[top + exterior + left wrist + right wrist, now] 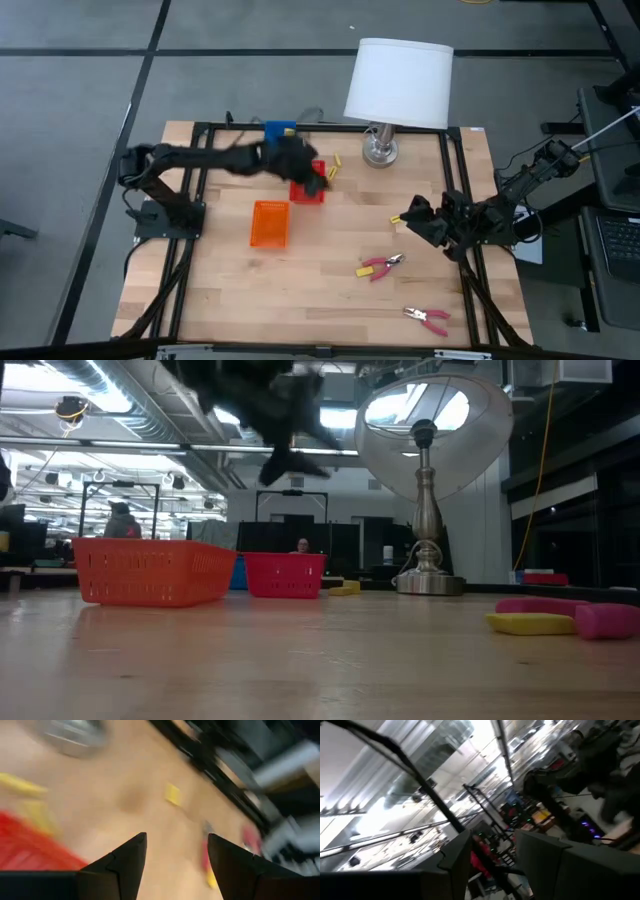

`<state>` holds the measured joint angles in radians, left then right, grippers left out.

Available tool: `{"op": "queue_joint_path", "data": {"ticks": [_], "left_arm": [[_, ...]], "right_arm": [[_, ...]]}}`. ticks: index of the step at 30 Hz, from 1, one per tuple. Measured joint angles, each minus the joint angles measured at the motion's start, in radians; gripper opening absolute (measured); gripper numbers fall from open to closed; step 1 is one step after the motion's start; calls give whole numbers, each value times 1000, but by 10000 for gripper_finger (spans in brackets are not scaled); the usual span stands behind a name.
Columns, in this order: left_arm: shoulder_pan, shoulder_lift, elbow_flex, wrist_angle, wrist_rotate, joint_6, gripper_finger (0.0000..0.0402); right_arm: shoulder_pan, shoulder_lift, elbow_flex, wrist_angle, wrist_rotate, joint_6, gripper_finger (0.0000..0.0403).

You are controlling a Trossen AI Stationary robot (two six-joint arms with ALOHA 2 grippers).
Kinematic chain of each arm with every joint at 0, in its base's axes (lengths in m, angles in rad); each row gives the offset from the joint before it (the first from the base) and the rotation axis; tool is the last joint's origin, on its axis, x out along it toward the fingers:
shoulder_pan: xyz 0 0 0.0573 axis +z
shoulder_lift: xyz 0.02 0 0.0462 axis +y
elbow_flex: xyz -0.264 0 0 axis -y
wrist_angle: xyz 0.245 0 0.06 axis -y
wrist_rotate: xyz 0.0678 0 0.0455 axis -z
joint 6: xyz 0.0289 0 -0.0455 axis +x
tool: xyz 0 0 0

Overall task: Pick & Place School Supplies
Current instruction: Put the pink hole puncher into the orange bin

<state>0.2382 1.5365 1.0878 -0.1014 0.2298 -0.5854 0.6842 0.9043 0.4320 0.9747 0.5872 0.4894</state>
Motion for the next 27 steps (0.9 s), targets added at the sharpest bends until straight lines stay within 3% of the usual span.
{"op": "queue_joint_path", "data": {"ticks": [3,5,10,13,18,22,27], "left_arm": [[-179,-6,0,2,-32,41,203],[-308,-1,0,3,-107,73,202],[-583,49,-1,78,-492,152,197],[-659,99,2,168,-630,141,196],[-655,229,99,134,-631,128,196],[-630,359,261,38,-620,228,196],[-597,488,413,-13,-620,294,203]], "right_arm": [[0,6,13,7,-54,-4,155],[0,27,53,4,-110,-42,155],[0,120,219,-38,-270,-136,155],[2,169,329,-229,-317,-86,155],[57,232,503,-619,-316,80,155],[141,246,563,-661,-208,87,155],[298,229,564,-711,103,110,155]]}}
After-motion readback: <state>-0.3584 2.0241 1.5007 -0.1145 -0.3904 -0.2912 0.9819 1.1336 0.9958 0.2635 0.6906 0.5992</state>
